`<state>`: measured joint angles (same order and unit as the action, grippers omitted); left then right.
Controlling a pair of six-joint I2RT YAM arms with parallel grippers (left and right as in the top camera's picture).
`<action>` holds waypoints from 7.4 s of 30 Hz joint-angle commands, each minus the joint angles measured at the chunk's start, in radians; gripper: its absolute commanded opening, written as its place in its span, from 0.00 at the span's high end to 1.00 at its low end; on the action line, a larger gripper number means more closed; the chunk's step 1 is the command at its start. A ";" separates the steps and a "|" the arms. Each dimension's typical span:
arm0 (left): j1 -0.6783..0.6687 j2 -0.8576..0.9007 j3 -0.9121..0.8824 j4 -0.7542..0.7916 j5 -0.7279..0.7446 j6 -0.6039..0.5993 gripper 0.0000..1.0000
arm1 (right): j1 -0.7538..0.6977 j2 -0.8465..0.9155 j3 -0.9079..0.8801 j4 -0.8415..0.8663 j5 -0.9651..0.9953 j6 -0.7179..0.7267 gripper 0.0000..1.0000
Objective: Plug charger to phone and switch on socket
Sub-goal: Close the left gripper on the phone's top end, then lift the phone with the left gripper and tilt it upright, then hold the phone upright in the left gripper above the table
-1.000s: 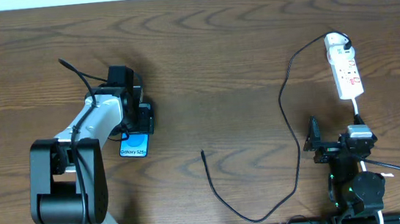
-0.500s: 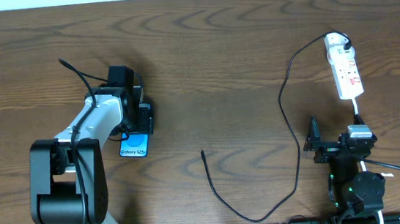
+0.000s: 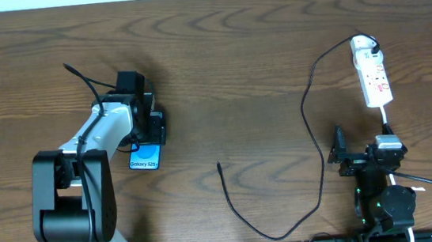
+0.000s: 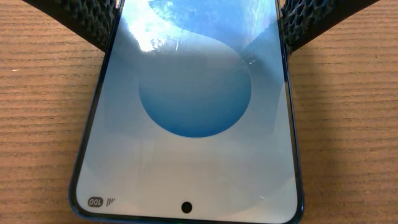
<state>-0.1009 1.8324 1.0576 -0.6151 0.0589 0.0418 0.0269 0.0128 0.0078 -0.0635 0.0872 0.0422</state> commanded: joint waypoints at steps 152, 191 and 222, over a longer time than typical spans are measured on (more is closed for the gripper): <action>0.065 -0.134 0.089 0.734 1.441 -1.942 0.93 | 0.008 -0.006 -0.002 -0.001 0.011 0.013 0.01; 0.065 -0.134 0.089 0.734 1.452 -1.897 0.93 | 0.007 -0.006 -0.002 -0.001 0.011 0.013 0.01; 0.065 -0.134 0.089 0.734 1.451 -1.880 0.92 | 0.008 -0.006 -0.002 -0.001 0.012 0.013 0.01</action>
<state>-0.0406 1.7260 1.1133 0.1123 1.4651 -1.8618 0.0269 0.0128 0.0078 -0.0635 0.0872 0.0422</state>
